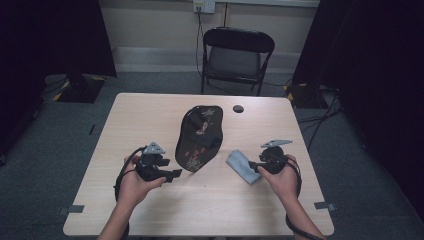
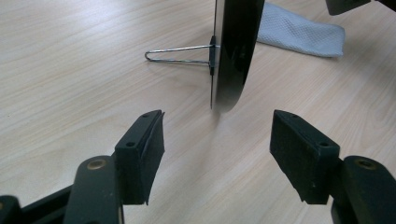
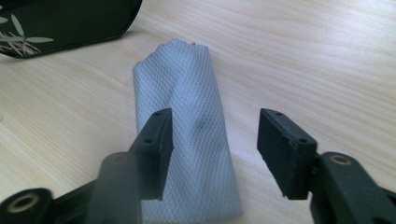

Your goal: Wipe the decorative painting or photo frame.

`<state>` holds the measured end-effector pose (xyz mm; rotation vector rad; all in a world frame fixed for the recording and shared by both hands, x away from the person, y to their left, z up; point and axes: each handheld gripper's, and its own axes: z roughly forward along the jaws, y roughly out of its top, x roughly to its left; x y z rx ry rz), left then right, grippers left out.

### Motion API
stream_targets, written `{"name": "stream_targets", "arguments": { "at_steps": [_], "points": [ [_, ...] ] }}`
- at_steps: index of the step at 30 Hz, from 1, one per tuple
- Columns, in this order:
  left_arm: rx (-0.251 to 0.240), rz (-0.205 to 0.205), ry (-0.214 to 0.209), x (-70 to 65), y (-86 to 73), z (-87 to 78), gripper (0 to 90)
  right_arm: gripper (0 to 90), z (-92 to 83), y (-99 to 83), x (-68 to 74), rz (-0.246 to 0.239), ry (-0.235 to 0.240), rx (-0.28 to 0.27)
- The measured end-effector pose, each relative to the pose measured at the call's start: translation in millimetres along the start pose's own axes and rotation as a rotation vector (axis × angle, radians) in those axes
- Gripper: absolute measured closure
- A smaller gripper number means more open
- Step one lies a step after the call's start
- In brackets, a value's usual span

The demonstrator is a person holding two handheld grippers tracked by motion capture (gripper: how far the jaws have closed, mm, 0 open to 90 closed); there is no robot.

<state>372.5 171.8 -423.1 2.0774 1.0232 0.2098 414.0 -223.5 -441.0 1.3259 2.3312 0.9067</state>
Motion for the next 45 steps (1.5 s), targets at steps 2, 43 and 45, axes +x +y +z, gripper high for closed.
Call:
{"name": "stream_targets", "arguments": {
  "at_steps": [2,43,45],
  "points": [
    [0.001,0.004,0.003,1.8,-1.0,-0.8,34.8,40.8,-2.0,-1.7,-1.7,-0.006,-0.002,-0.004],
    [0.037,-0.065,0.025,24.8,-17.1,3.5,20.1,28.5,-23.5,-36.8,-23.7,0.01,0.015,-0.046],
    [0.035,-0.069,0.026,25.6,-17.8,3.4,19.3,28.2,-24.0,-38.1,-23.9,0.008,0.014,-0.047]
  ]
}}
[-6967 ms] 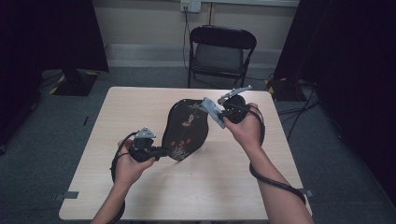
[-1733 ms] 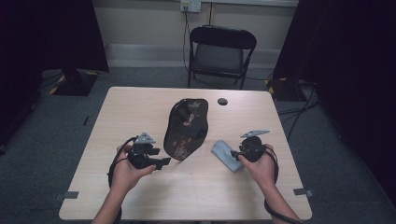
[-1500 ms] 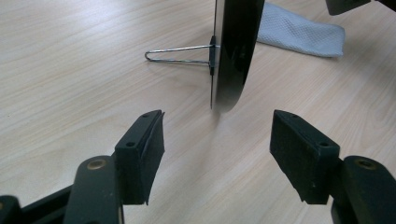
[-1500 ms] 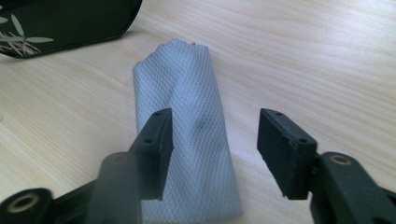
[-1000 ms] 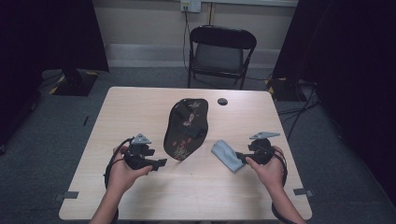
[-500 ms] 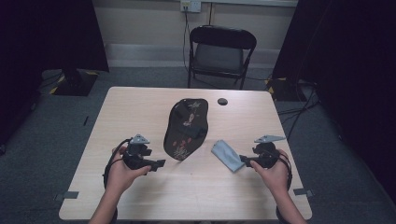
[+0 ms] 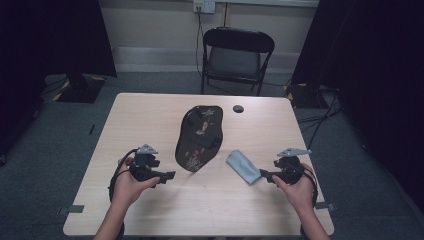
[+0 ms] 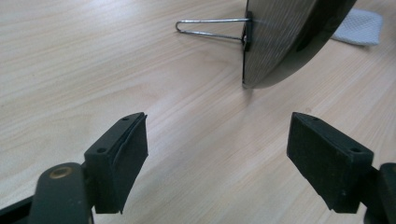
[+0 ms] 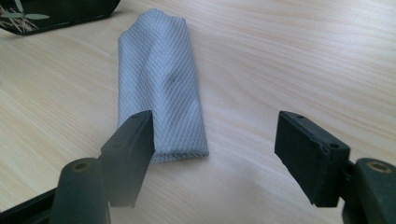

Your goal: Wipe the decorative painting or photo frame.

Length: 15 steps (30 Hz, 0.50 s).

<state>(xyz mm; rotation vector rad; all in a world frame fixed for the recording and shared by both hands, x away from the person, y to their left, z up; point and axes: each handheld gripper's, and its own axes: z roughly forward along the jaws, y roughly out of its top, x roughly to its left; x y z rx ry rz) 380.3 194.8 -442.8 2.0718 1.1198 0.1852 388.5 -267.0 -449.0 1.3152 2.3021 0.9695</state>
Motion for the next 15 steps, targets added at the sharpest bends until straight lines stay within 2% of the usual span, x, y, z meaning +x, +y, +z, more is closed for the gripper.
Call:
{"name": "stream_targets", "arguments": {
  "at_steps": [15],
  "points": [
    [0.014,-0.007,0.0,8.1,-4.7,0.0,16.3,26.5,-7.6,-17.6,-10.8,0.016,-0.002,0.003]
  ]
}}
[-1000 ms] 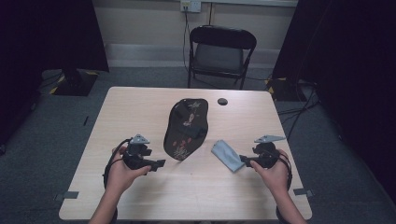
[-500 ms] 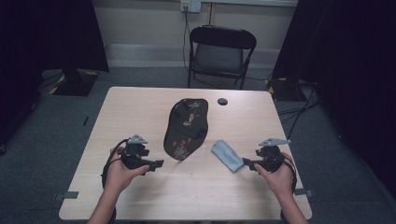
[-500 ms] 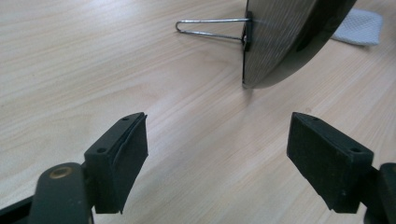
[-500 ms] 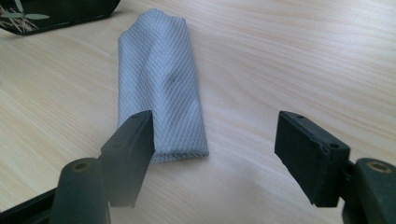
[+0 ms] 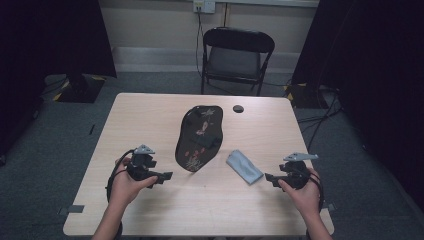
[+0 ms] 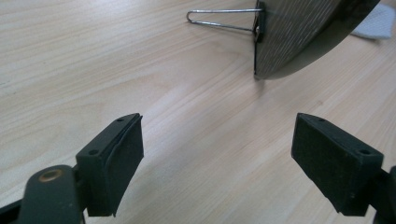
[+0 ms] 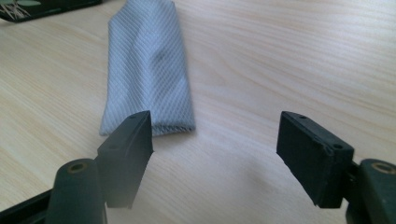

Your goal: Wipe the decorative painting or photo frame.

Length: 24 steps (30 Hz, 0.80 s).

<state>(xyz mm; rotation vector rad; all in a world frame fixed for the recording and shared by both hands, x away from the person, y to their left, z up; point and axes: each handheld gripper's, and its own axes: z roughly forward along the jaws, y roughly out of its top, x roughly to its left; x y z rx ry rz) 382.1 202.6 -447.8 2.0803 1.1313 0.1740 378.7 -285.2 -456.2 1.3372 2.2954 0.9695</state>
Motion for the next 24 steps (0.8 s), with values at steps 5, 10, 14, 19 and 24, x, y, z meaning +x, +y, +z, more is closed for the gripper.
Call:
{"name": "stream_targets", "arguments": {
  "at_steps": [5,10,14,19,24],
  "points": [
    [0.016,0.005,0.008,2.4,-2.4,0.9,15.9,26.0,-2.4,-4.1,-2.6,0.006,-0.001,-0.002],
    [0.028,0.008,0.011,5.3,-3.9,1.1,16.0,25.8,-5.3,-8.4,-5.2,0.008,-0.002,0.002],
    [0.031,0.011,0.018,6.7,-5.1,0.6,16.0,25.6,-8.6,-11.6,-6.1,0.001,0.003,-0.005],
    [0.036,0.011,0.021,8.5,-5.8,-1.3,16.0,24.7,-12.8,-14.8,-4.7,-0.009,0.003,-0.004],
    [0.043,0.01,0.024,9.5,-7.0,-1.3,16.0,24.1,-14.8,-18.7,-5.0,-0.005,0.01,-0.013]
  ]
}}
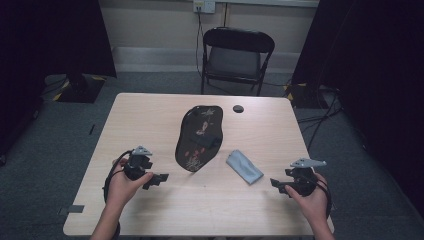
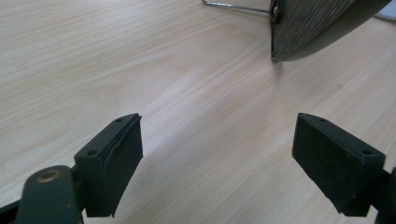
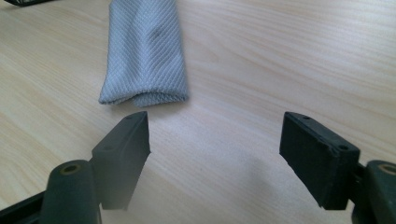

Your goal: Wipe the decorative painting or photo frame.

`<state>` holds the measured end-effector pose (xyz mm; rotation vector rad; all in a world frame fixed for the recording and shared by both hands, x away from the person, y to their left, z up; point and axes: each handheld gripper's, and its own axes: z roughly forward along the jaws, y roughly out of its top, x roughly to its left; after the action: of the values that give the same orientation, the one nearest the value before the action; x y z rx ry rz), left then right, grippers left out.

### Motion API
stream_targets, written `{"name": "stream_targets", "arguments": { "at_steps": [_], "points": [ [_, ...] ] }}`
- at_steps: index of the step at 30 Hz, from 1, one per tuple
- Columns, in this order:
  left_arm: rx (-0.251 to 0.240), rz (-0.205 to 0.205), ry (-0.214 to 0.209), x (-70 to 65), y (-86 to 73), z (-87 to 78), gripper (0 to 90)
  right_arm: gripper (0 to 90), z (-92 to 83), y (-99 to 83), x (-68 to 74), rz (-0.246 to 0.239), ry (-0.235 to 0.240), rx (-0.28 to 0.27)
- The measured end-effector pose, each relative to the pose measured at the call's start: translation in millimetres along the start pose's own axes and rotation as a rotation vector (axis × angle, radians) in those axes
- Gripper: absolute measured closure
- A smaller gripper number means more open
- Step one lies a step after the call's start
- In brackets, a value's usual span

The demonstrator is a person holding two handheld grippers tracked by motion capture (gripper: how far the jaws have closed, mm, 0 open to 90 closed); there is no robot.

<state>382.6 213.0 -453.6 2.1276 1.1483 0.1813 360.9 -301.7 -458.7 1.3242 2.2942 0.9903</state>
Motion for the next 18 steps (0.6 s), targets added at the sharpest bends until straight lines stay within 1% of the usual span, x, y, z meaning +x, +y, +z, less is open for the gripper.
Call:
{"name": "stream_targets", "arguments": {
  "at_steps": [1,2,3,8,10,13,16,18],
  "points": [
    [-0.003,-0.009,0.005,0.5,-0.9,0.0,16.0,23.8,-0.3,-3.1,-1.0,0.006,0.0,0.004],
    [0.006,-0.002,0.002,1.3,-1.0,-0.7,16.0,23.8,-0.8,-4.7,-1.8,0.007,-0.001,0.002],
    [-0.002,-0.001,0.004,1.8,-1.5,-1.0,16.0,23.7,-1.4,-5.8,-2.3,0.011,0.002,0.0],
    [-0.01,-0.01,0.009,3.5,-2.2,-2.3,16.1,23.3,-4.7,-11.0,-4.2,0.024,0.0,-0.005],
    [-0.001,-0.001,0.011,4.7,-2.4,-3.1,16.1,22.6,-5.7,-13.7,-5.1,0.03,0.005,-0.01],
    [-0.002,0.001,0.01,5.6,-2.6,-4.0,16.2,21.6,-7.9,-17.6,-6.3,0.04,0.01,-0.017],
    [-0.008,-0.001,0.014,6.2,-3.5,-4.4,16.3,20.2,-8.6,-20.2,-6.7,0.029,0.015,-0.012],
    [-0.002,0.0,0.01,7.1,-4.3,-4.2,16.4,19.8,-9.0,-21.7,-6.6,0.031,0.018,-0.009]
  ]
}}
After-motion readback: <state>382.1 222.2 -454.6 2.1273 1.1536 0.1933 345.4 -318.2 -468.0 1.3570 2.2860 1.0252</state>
